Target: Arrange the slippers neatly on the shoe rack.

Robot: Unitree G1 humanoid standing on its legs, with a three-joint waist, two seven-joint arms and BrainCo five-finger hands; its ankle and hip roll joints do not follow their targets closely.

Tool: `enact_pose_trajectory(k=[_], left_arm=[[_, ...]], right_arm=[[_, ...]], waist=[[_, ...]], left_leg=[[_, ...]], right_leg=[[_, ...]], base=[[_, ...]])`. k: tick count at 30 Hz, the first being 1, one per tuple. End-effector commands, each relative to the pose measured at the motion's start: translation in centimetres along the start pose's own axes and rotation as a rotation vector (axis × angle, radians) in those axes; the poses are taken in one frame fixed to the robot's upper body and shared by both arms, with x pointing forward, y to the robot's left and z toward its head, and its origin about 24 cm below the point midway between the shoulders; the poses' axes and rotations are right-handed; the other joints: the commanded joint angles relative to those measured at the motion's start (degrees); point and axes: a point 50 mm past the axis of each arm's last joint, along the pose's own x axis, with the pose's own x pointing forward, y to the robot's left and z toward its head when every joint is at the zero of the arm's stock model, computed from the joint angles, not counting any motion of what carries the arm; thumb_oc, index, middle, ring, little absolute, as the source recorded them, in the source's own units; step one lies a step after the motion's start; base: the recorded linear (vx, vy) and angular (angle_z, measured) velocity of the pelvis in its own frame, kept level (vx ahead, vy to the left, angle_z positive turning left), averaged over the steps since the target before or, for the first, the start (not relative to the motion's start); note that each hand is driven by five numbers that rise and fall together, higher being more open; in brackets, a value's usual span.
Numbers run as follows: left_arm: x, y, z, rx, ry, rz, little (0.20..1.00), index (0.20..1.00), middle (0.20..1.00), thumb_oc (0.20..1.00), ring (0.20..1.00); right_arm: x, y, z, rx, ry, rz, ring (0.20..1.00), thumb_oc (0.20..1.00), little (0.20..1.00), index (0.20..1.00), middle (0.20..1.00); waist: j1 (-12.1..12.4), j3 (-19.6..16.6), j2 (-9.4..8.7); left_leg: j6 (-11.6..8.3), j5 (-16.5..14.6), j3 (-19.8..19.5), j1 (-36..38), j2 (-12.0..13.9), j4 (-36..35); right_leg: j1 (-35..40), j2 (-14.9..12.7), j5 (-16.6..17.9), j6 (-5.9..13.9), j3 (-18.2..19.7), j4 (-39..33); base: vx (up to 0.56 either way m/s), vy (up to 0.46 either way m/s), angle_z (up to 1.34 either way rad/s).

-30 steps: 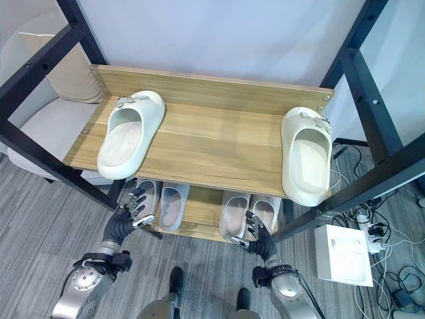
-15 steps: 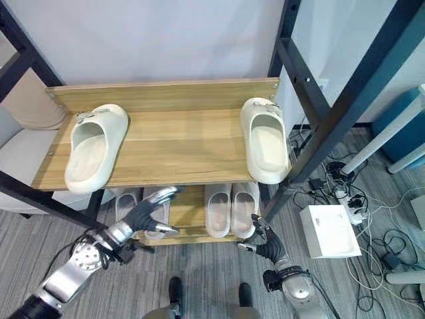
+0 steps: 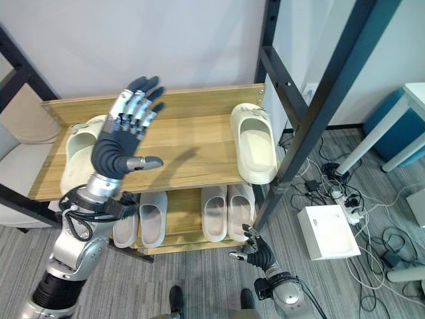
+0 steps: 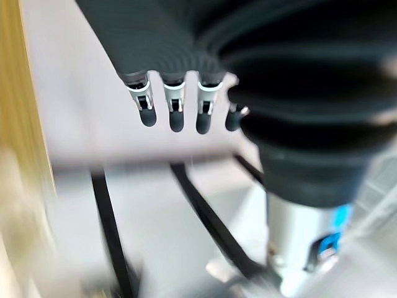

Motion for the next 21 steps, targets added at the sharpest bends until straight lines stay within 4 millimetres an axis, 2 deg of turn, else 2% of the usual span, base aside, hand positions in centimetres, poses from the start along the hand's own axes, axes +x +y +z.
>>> enact_pose_trajectory(k=[1, 9, 11, 14, 19, 21], left_arm=[[1.2, 1.3, 0.9, 0.343, -0.157, 0.115, 1.0, 1.0, 1.0, 1.0, 1.0], [0.1, 5.8, -1.1, 0.945, -0.08, 0.093, 1.0, 1.0, 1.0, 1.0, 1.0], [0.1, 6.2, -1.2, 0.997, -0.071, 0.084, 1.0, 1.0, 1.0, 1.0, 1.0], [0.1, 7.8, -2.1, 1.174, -0.029, 0.051, 1.0, 1.0, 1.0, 1.0, 1.0], [0.9, 9.7, -3.2, 1.341, 0.037, 0.008, 1.0, 1.0, 1.0, 1.0, 1.0], [1.0, 9.8, -3.5, 1.355, 0.05, 0.003, 1.0, 1.0, 1.0, 1.0, 1.0]], right_arm=[[0.7, -0.1, 2.6, -0.011, -0.157, -0.039, 1.0, 1.0, 1.0, 1.0, 1.0], [0.3, -0.4, 2.0, -0.01, -0.133, -0.044, 1.0, 1.0, 1.0, 1.0, 1.0], [0.2, -0.4, 1.8, -0.012, -0.128, -0.043, 1.0, 1.0, 1.0, 1.0, 1.0], [-0.1, -0.4, 1.4, -0.018, -0.11, -0.03, 1.0, 1.0, 1.0, 1.0, 1.0], [-0.5, -0.7, 1.1, -0.022, -0.092, -0.023, 1.0, 1.0, 1.0, 1.0, 1.0], [-0.6, -0.7, 1.0, -0.019, -0.091, -0.024, 1.0, 1.0, 1.0, 1.0, 1.0]], waist=[[1.99, 0.04, -1.74], [2.22, -0.77, -0.92], [2.18, -0.84, -0.88], [1.76, -1.16, -0.66], [0.89, -1.25, -0.61], [0.85, -1.23, -0.68]], left_leg=[[-1.0, -8.46, -0.72, 5.74, 1.03, -0.33], [-1.21, -8.74, -0.8, 6.36, 1.21, -0.37], [-1.24, -8.76, -0.82, 6.38, 1.23, -0.37], [-1.36, -8.94, -0.68, 6.6, 1.27, -0.37], [-1.37, -9.2, -0.2, 6.81, 1.34, -0.37], [-1.36, -9.24, -0.09, 6.83, 1.35, -0.37]], right_leg=[[-1.73, -2.04, -5.37, 1.04, -1.77, 4.34], [-0.87, -2.14, -5.42, 1.28, -2.4, 4.04], [-0.81, -2.16, -5.4, 1.31, -2.44, 3.99], [-0.66, -2.26, -5.41, 1.42, -2.49, 3.94], [-0.76, -2.25, -5.29, 1.63, -2.22, 3.71], [-0.8, -2.25, -5.25, 1.65, -2.14, 3.69]], base=[[0.03, -0.027, 0.1], [0.03, -0.013, 0.04], [0.0, 0.0, 0.0], [0.01, -0.001, 0.0], [0.01, 0.0, 0.0], [0.02, 0.0, -0.03]])
